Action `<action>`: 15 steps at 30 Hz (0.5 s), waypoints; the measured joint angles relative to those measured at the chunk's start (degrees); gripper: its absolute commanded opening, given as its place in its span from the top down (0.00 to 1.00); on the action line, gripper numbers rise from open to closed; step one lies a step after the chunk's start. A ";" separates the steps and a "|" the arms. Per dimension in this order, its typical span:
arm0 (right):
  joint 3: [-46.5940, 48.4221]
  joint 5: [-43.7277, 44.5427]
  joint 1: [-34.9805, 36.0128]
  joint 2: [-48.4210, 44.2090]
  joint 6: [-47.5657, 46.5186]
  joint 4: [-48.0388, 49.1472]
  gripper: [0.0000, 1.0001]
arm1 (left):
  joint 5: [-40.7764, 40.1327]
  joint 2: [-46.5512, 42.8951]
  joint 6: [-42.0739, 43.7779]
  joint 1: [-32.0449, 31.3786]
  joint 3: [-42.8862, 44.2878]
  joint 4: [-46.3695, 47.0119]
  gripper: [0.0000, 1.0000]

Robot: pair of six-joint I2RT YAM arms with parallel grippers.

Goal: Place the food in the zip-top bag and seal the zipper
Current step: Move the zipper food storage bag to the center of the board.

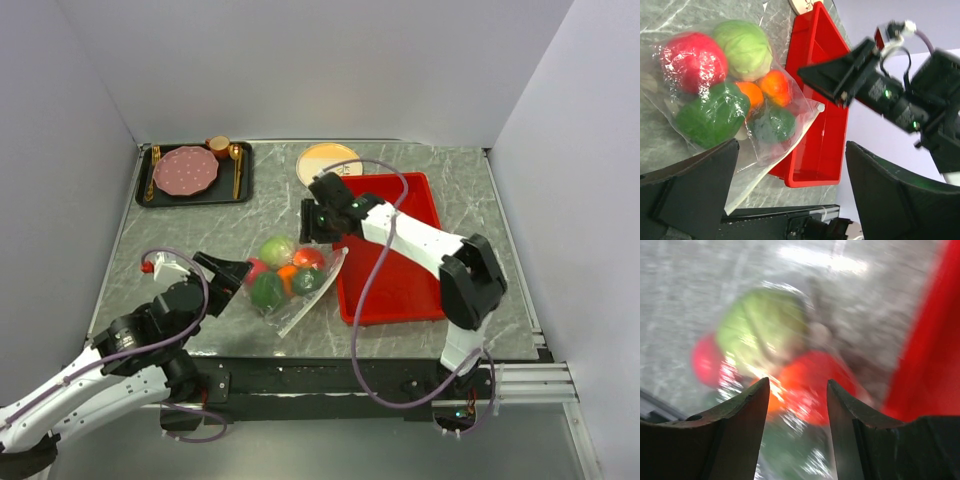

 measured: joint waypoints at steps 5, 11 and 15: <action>-9.70 5.73 0.98 -8.66 0.26 -1.42 0.44 | 0.20 3.82 2.86 0.04 0.31 1.25 0.01; -15.91 7.85 2.29 -14.45 0.57 -1.73 0.44 | 0.74 10.95 7.23 0.07 2.78 1.51 0.01; -14.95 7.65 3.28 -12.52 0.50 -1.90 0.44 | 1.03 11.63 8.15 0.07 3.23 2.49 0.01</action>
